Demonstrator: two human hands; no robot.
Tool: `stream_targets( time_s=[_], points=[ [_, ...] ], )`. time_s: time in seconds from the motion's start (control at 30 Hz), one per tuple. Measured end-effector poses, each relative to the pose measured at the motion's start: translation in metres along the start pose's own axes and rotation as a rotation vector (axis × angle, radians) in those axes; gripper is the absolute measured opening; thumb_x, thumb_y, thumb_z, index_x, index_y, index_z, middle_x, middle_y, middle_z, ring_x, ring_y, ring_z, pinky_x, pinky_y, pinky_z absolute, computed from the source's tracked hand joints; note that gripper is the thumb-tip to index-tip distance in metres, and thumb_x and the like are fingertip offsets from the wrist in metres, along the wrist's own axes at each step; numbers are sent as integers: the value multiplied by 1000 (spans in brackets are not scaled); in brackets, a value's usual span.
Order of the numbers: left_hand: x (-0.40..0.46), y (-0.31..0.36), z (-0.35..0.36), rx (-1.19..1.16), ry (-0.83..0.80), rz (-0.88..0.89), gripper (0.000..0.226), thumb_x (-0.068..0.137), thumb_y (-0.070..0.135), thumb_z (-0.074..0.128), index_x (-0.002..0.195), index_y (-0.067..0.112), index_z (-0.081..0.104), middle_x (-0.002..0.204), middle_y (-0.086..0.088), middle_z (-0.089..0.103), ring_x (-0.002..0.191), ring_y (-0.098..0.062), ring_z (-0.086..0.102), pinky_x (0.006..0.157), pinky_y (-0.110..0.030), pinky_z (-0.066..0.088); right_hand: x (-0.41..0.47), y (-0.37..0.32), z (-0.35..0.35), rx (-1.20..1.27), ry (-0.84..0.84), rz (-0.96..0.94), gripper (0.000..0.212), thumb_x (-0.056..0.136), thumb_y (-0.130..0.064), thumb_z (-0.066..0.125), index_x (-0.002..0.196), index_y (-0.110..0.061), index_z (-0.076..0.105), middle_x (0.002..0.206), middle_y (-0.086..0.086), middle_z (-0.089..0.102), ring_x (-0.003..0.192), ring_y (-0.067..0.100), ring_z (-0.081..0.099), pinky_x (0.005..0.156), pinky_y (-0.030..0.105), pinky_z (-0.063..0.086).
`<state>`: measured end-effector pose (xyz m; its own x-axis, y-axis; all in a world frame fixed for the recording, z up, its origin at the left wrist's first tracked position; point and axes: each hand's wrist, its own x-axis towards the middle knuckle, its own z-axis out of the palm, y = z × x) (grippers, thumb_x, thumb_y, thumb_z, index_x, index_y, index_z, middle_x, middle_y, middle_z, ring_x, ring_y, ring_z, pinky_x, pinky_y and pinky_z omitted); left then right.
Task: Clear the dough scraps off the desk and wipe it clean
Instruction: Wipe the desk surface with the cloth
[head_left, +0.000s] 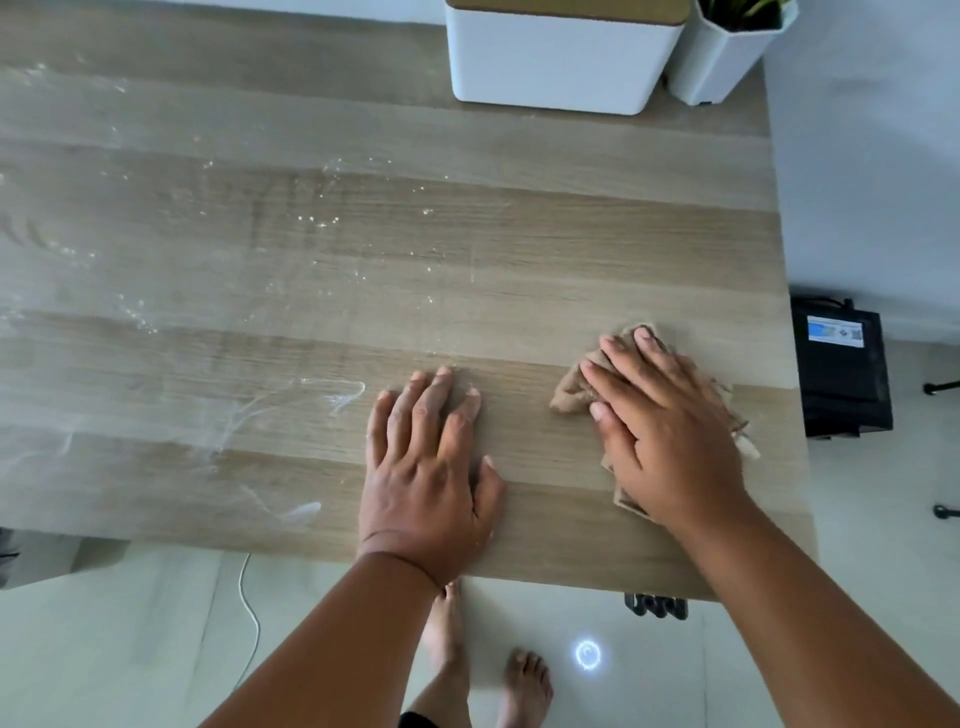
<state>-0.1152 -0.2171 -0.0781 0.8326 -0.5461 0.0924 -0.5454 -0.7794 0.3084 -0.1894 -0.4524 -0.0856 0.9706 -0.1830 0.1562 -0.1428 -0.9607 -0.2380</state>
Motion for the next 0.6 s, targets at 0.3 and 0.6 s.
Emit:
stream_targets(
  time_s=[0.3,0.6],
  points=[
    [1,0,1,13,3,6,59,82,33,56,136,9,62,154,-16,48,148,-37,38,120,-59,26,106,-57,32,19,-33,221,44,102,-35,47,143,-27,59,163,-1,41,155,32,28,122,52,25],
    [0,0,0,17,-49,-9,60,82,37,52,135,10,61,156,-14,45,150,-36,34,122,-58,24,30,-84,13,49,-157,115,53,105,-42,33,153,-24,47,169,2,29,158,30,16,126,50,17]
  ],
)
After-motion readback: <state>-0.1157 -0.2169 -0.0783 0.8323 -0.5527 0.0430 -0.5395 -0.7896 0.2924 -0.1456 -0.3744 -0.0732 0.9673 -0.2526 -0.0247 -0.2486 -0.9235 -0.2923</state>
